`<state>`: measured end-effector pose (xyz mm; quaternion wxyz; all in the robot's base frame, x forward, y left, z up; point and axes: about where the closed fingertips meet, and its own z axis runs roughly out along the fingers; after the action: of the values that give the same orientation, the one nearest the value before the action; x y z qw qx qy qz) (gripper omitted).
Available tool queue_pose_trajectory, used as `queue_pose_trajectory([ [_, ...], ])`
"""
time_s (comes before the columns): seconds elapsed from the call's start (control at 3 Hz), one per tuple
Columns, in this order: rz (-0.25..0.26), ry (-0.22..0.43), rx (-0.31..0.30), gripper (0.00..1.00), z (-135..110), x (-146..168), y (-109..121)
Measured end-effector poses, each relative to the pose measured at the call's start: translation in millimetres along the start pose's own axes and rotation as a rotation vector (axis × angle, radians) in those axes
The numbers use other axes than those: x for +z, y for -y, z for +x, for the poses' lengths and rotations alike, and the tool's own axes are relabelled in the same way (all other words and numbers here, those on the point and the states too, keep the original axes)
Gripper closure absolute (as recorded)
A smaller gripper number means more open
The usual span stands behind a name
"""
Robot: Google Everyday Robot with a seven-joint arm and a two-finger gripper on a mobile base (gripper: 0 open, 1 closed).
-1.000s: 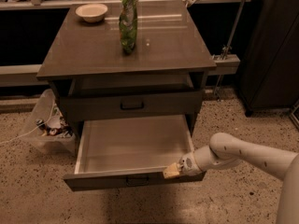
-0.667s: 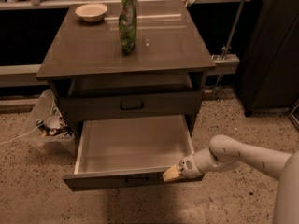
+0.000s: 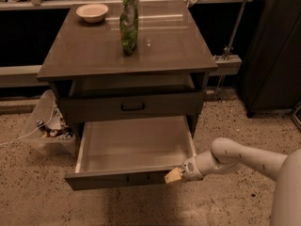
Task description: Close middle drawer
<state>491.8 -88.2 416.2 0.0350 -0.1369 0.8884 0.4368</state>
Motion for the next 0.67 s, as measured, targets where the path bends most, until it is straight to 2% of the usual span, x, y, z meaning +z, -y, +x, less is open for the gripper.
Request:
queue_pose_trajectory([
  [0.67, -0.001, 0.001, -0.013, 1.0, -2.9, -0.9, -1.7],
])
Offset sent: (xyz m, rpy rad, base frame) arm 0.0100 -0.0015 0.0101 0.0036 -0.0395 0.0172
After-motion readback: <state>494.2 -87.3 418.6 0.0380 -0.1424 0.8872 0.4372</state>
